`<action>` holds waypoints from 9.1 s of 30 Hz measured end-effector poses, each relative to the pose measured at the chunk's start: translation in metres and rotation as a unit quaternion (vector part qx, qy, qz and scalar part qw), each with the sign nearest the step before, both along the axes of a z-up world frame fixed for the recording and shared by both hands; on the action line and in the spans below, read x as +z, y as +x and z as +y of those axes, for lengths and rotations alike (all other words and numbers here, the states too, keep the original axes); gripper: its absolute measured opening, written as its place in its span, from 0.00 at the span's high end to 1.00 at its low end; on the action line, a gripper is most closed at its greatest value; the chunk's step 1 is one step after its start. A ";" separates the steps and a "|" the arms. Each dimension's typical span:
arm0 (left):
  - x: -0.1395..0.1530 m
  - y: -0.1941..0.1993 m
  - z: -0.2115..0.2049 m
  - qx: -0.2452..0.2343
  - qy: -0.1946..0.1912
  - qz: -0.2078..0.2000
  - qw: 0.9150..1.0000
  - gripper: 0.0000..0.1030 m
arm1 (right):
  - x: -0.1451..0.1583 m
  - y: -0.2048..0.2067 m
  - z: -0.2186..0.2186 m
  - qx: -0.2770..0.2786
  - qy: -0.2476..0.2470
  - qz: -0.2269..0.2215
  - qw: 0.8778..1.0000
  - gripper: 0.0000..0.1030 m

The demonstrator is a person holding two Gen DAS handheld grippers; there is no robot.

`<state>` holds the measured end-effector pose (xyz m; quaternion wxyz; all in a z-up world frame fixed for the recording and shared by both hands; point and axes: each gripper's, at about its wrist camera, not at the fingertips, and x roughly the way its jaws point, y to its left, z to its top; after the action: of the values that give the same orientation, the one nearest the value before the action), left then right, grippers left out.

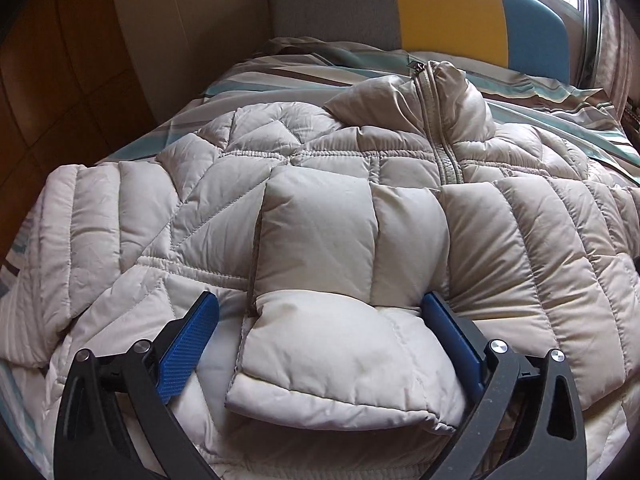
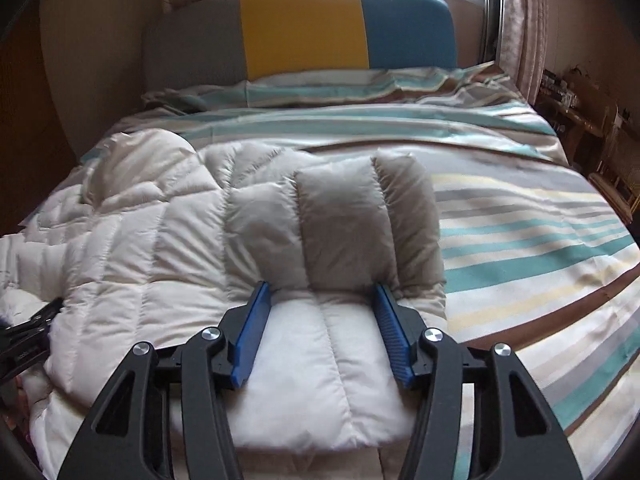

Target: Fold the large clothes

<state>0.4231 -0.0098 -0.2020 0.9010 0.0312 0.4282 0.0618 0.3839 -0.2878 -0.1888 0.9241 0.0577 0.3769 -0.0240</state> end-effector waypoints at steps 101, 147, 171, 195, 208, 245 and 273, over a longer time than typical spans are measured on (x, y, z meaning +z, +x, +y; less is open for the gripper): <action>0.035 -0.171 0.385 0.463 -0.175 -0.170 0.852 0.91 | -0.017 -0.014 0.007 -0.009 -0.049 0.028 0.998 0.38; 0.064 -0.057 -0.063 -0.068 0.046 -0.134 0.988 0.91 | -0.017 -0.012 0.007 -0.010 -0.045 0.027 0.999 0.38; 0.043 -0.088 -0.111 -0.249 0.142 -0.108 0.952 0.44 | -0.017 -0.012 0.007 -0.010 -0.044 0.027 0.999 0.38; 0.044 -0.009 0.139 0.022 -0.027 -0.054 0.998 0.44 | 0.036 0.023 0.127 0.118 0.037 -0.001 0.992 0.34; 0.029 -0.012 0.135 0.025 -0.025 -0.040 0.999 0.40 | -0.015 0.040 0.144 0.107 0.011 0.030 0.994 0.29; 0.030 -0.026 0.090 0.028 0.012 -0.027 0.999 0.07 | -0.014 0.029 0.146 0.106 -0.006 0.021 0.994 0.24; 0.053 -0.168 0.139 0.028 -0.024 -0.033 0.999 0.03 | 0.066 -0.094 0.088 0.099 -0.028 0.008 0.995 0.19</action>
<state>0.2553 0.1293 -0.1493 0.9131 -0.0042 0.4002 0.0777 0.2895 -0.1998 -0.1228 0.9202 -0.0059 0.3873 0.0572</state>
